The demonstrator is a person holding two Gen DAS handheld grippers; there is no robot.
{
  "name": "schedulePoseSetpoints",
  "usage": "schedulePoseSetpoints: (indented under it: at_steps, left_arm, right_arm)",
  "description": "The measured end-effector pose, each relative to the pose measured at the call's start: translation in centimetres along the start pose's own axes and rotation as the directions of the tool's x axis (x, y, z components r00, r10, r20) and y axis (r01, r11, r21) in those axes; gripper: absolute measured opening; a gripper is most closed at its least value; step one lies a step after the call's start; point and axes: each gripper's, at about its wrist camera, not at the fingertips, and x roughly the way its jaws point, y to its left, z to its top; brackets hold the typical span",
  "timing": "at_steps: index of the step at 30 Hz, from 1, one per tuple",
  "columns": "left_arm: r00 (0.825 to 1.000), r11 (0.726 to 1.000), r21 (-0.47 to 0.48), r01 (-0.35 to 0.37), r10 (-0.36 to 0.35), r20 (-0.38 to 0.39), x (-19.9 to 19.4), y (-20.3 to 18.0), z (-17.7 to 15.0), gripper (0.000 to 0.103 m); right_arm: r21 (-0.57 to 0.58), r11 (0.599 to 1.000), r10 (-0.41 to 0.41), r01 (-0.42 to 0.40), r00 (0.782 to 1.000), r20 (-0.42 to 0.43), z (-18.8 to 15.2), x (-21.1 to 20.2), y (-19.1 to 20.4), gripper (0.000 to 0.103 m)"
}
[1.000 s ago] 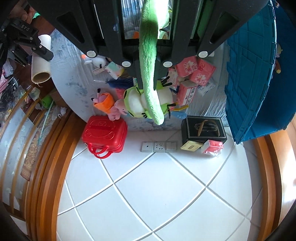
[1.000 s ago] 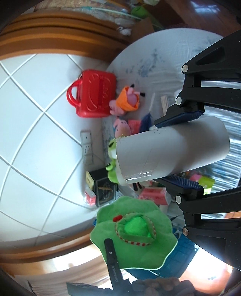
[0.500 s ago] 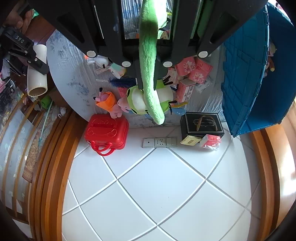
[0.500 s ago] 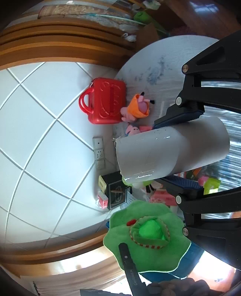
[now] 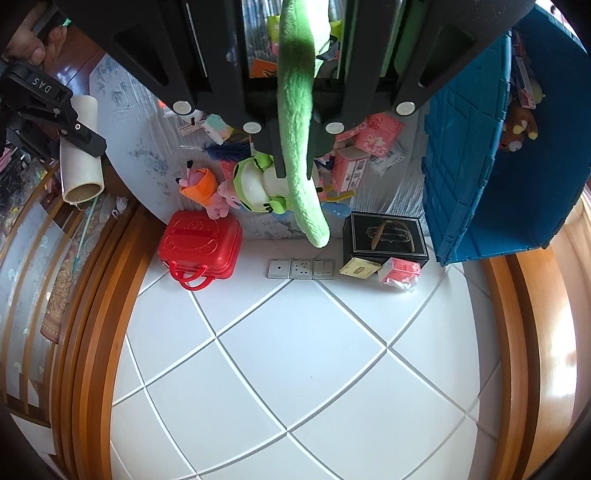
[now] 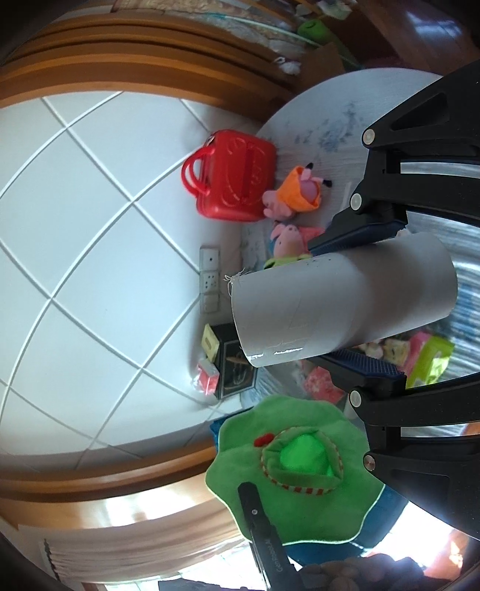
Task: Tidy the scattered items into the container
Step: 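Carry the green cloth and the white paper roll up and over the blue bin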
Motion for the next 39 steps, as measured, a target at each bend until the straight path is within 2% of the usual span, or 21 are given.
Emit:
schedulePoseSetpoints:
  at_steps: [12, 23, 27, 39]
  left_arm:
    - [0.999, 0.999, 0.025, 0.032, -0.033, 0.019, -1.0, 10.2, 2.2, 0.005]
    - [0.999, 0.999, -0.014, 0.036, -0.036, 0.041, -1.9, 20.9, 3.4, 0.005]
    - [0.998, 0.999, -0.03, 0.019, -0.017, 0.055, -3.0, 24.4, 3.4, 0.005]
    - [0.989, 0.987, -0.117, -0.109, 0.119, 0.086, -5.9, 34.0, 0.9, 0.005]
  right_arm:
    - [-0.012, 1.0, 0.016, -0.016, 1.0, 0.01, 2.0, 2.5, 11.0, 0.05]
    - [-0.051, 0.998, 0.032, -0.032, 0.999, -0.008, 3.8, 6.0, 20.6, 0.05]
    - [-0.083, 0.995, 0.062, -0.063, 0.998, -0.015, 4.4, 7.0, 24.8, 0.05]
    - [-0.235, 0.957, 0.169, -0.173, 0.985, -0.037, 5.9, 8.5, 36.8, 0.05]
